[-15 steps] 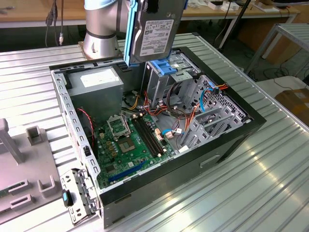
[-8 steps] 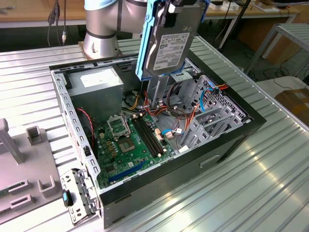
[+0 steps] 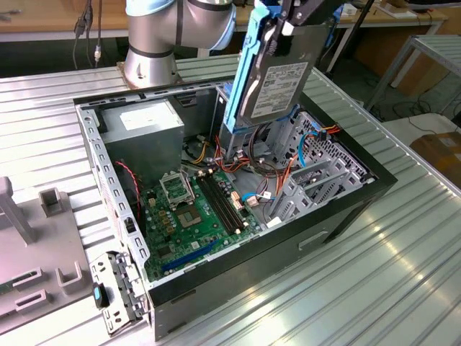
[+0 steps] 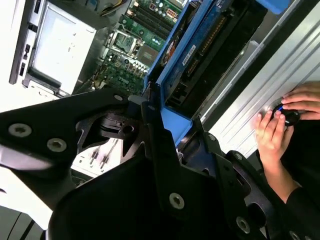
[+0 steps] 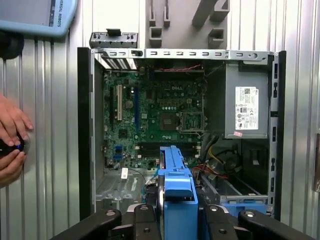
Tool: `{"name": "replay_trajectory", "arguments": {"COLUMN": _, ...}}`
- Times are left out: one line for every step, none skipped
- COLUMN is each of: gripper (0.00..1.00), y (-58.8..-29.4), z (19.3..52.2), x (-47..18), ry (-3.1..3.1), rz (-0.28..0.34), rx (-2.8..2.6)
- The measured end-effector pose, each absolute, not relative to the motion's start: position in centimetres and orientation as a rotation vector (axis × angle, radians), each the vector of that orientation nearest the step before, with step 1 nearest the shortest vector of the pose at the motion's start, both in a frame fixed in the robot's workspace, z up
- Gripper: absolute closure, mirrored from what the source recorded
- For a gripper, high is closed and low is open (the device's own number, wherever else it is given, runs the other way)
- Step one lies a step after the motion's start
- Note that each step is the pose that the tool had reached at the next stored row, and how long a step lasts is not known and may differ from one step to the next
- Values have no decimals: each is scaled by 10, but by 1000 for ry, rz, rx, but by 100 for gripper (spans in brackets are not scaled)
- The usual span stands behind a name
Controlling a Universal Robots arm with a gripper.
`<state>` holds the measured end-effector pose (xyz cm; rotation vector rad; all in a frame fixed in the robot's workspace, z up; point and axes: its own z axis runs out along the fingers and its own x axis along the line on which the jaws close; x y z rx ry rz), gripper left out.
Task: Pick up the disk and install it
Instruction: 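Insert the disk into the insertion slot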
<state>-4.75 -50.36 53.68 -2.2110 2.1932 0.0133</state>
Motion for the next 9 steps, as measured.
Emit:
{"name": "replay_trajectory", "arguments": {"gripper": 63, "y": -505, "z": 537, "x": -41, "ry": 2193, "rz": 13, "rx": -2211}}
{"name": "replay_trajectory", "arguments": {"gripper": 63, "y": -506, "z": 536, "x": -37, "ry": 2193, "rz": 13, "rx": -2211}}
{"name": "replay_trajectory", "arguments": {"gripper": 63, "y": -507, "z": 536, "x": -33, "ry": 2193, "rz": 13, "rx": -2211}}
{"name": "replay_trajectory", "arguments": {"gripper": 63, "y": -508, "z": 536, "x": -28, "ry": 2193, "rz": 13, "rx": -2211}}
{"name": "replay_trajectory", "arguments": {"gripper": 63, "y": -513, "z": 536, "x": -20, "ry": 2193, "rz": 13, "rx": -2211}}
{"name": "replay_trajectory", "arguments": {"gripper": 63, "y": -521, "z": 535, "x": -17, "ry": 2193, "rz": 13, "rx": -2211}}
{"name": "replay_trajectory", "arguments": {"gripper": 63, "y": -526, "z": 535, "x": -16, "ry": 2193, "rz": 13, "rx": -2211}}
{"name": "replay_trajectory", "arguments": {"gripper": 63, "y": -530, "z": 535, "x": -15, "ry": 2193, "rz": 13, "rx": -2211}}
{"name": "replay_trajectory", "arguments": {"gripper": 63, "y": -532, "z": 535, "x": -14, "ry": 2193, "rz": 13, "rx": -2211}}
